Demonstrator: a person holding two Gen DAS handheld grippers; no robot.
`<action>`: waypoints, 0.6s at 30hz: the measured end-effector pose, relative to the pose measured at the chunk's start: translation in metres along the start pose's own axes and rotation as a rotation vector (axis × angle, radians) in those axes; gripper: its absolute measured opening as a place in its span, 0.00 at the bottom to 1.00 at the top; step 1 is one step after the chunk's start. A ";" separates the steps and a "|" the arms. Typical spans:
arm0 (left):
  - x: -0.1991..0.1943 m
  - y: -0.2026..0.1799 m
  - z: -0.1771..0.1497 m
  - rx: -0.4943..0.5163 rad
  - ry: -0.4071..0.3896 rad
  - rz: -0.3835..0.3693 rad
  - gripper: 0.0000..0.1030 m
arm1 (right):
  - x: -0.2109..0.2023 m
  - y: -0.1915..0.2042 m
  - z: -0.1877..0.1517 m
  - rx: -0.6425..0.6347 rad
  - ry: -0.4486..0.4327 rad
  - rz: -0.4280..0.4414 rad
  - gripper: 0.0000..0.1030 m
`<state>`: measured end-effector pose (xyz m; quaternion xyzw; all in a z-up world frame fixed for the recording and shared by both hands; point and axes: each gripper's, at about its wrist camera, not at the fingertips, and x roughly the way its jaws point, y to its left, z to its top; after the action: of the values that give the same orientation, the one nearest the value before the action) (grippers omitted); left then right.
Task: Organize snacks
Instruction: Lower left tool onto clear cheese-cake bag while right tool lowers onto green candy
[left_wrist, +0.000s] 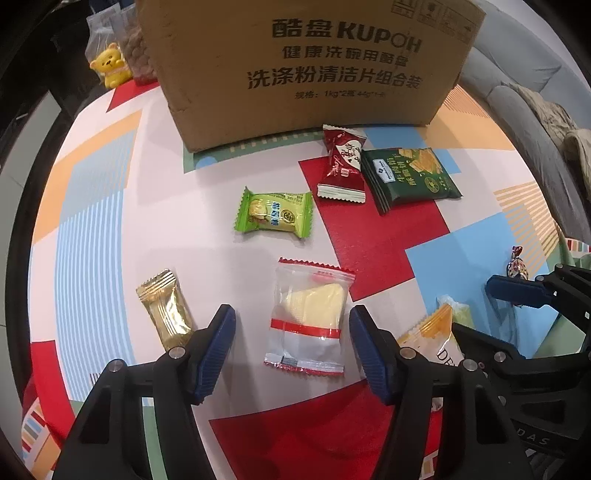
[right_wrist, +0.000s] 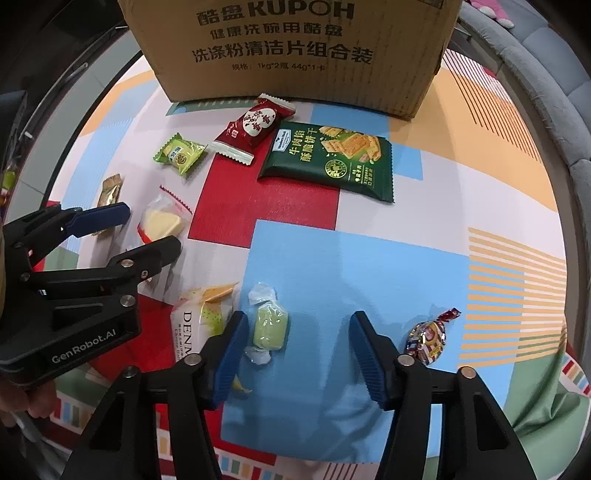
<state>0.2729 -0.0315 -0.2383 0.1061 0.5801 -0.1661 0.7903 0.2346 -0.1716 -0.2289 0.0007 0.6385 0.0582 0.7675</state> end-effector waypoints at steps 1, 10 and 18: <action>0.000 -0.001 0.000 0.004 -0.003 0.004 0.61 | 0.001 0.000 0.001 -0.001 0.002 0.000 0.53; -0.001 -0.011 -0.006 0.015 -0.021 0.023 0.59 | 0.004 0.007 0.004 -0.023 -0.006 -0.033 0.48; -0.007 -0.023 -0.010 0.036 -0.032 0.014 0.36 | -0.001 0.010 0.002 -0.036 -0.009 -0.041 0.29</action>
<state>0.2532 -0.0482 -0.2344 0.1217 0.5634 -0.1727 0.7987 0.2356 -0.1620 -0.2267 -0.0260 0.6337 0.0538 0.7713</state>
